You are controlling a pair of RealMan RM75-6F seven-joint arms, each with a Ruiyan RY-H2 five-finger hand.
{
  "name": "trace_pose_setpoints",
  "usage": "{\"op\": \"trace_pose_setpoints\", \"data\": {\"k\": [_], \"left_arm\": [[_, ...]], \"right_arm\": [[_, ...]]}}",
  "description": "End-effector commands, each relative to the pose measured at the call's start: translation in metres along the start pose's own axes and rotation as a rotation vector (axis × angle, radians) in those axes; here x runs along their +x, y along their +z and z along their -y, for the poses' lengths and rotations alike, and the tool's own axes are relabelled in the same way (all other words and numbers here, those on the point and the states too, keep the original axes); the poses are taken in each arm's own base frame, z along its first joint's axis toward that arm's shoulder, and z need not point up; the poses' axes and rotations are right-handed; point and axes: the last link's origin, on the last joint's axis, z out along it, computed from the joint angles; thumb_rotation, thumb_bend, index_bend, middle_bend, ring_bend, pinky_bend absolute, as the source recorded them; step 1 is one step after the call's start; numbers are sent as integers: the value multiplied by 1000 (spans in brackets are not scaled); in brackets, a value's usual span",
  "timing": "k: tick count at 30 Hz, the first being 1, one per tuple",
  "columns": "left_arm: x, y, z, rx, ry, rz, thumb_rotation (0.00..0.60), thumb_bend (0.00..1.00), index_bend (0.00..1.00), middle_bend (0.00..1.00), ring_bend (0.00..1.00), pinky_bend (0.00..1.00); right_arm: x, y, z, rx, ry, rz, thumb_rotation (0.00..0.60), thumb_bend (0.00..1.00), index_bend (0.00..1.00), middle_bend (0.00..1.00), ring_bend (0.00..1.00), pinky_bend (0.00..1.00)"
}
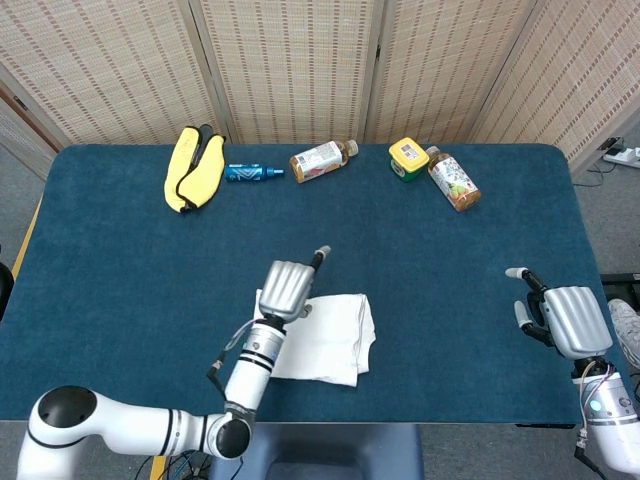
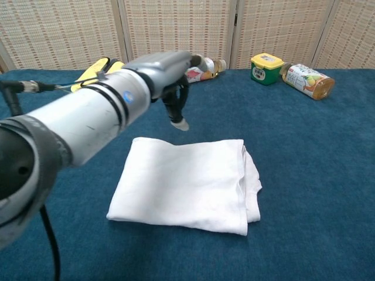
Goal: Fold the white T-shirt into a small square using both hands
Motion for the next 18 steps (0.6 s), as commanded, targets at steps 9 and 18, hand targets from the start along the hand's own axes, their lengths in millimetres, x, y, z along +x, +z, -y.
{"op": "trace_pose_setpoints", "data": {"k": [9,18], "left_arm": [[24,-37,142,152,6,-145,600,137,211,487,391,573],[23,-99,223,221,57,-197,600,137,212,405,333,506]], "right_arm": [[-2,1,-6,58,-46,86,600,507,255,488,433,543],[-5,-2,-20,100,-86,106,600,491,239,279,199,299]]}}
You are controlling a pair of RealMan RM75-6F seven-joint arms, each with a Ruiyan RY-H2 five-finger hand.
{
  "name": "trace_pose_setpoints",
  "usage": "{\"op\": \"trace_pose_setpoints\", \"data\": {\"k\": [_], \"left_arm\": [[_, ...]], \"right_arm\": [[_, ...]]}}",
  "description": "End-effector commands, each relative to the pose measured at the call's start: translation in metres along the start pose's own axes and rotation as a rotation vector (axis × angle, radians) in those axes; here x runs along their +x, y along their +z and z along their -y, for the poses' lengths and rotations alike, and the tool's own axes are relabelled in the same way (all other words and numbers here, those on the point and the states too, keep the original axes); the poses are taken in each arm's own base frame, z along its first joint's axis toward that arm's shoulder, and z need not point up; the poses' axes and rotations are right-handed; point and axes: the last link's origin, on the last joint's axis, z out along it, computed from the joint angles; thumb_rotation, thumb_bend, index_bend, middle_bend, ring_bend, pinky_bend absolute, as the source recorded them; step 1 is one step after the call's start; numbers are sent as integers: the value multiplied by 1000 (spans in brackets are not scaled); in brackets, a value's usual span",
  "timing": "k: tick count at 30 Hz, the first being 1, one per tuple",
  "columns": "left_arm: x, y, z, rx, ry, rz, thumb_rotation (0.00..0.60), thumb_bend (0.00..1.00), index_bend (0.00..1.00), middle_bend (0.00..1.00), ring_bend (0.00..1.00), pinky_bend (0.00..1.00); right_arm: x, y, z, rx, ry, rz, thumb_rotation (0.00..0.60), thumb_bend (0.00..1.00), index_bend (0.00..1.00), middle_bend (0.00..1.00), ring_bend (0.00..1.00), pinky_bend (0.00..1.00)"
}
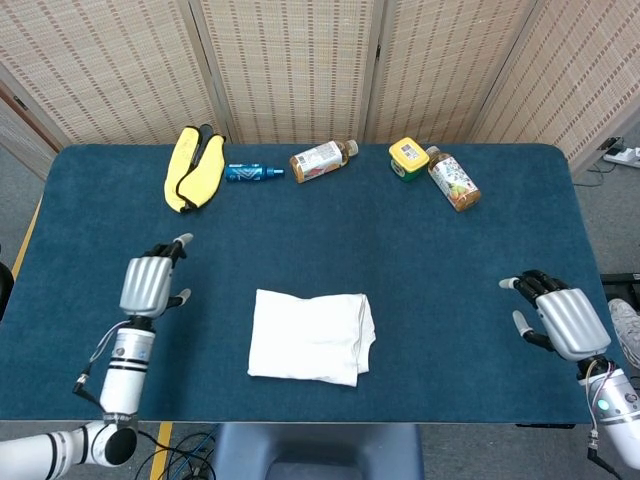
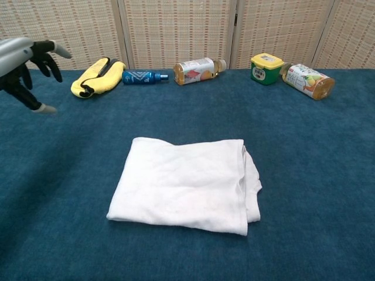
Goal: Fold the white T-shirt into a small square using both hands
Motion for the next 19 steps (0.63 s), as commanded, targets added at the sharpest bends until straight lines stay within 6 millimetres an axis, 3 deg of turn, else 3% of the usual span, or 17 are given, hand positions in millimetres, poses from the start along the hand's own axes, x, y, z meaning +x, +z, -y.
{"op": "trace_pose_setpoints", "data": {"k": [1,10,19], "left_arm": [[4,-26,38,16,34,-27,600,137,212,405,333,504],[21,-86,91,80,46,-56,600,137,214,405,333,482],[33,-130,113,149,47,-72,600,137,219,405,334,482]], "right_arm": [[-3,-3,-5,15,-2,-6,600,491,229,275,196,296],[-12,-18,-17,-8,24,-17,600,491,216,274,196,291],[-16,-26,-17,-29,17,-34,600,484,216,274,196,291]]}}
